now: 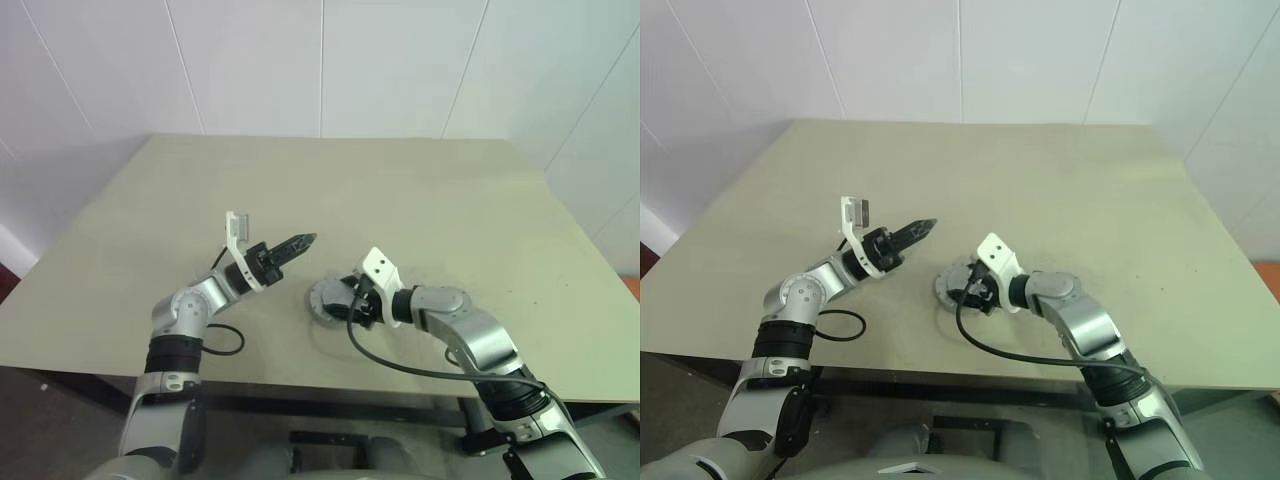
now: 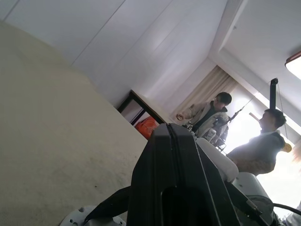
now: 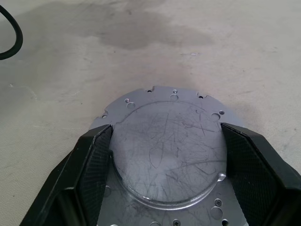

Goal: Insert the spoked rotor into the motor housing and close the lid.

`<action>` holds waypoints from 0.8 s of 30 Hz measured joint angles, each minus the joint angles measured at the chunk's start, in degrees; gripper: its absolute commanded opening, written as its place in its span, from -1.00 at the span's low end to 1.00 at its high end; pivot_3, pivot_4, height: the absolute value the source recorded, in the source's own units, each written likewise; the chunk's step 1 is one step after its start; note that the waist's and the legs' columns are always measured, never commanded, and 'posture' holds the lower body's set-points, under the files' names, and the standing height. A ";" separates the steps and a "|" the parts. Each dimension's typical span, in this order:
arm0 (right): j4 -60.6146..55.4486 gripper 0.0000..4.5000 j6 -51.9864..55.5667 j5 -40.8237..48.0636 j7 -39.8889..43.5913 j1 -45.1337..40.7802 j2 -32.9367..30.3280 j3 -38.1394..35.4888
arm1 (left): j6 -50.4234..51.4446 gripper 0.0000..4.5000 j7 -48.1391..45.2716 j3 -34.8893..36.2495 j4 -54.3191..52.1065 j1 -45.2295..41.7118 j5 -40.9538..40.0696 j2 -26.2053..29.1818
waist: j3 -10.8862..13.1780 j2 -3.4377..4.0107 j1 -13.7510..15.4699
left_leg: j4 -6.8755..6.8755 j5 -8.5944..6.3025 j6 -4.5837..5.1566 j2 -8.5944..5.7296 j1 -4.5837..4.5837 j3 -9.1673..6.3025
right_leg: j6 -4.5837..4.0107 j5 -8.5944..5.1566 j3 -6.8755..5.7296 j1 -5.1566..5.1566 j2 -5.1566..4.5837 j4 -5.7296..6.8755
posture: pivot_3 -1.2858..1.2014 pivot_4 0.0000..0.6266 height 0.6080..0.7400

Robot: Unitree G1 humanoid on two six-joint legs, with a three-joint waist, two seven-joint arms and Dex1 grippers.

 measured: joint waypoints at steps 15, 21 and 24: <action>1.15 0.43 -2.76 -1.26 -1.04 0.34 0.39 0.70 | 0.91 -1.00 1.21 -0.05 -2.04 1.47 -0.05 -0.21 | -0.02 -0.01 -0.06 | 0.12 0.01 0.00 0.00 0.07 0.00 | -0.01 0.01 0.00 0.08 0.03 0.07 | 0.03 -1.00 1.00; 0.91 0.43 -2.65 -1.23 -0.53 0.46 0.07 0.69 | 0.91 -1.00 1.22 -0.06 -2.04 1.51 -0.05 -0.20 | -0.03 -0.02 -0.01 | 0.15 0.00 0.00 -0.01 0.06 0.00 | -0.01 0.01 0.00 0.11 0.02 0.05 | 0.03 -1.00 1.00; 0.50 0.43 -2.49 -1.24 -0.48 0.61 -0.28 0.81 | 0.91 -1.00 1.22 -0.06 -2.04 1.52 -0.05 -0.20 | -0.04 -0.03 0.08 | 0.14 0.00 0.01 -0.01 0.06 -0.01 | -0.01 0.01 -0.01 0.12 0.01 0.04 | 0.03 -1.00 1.00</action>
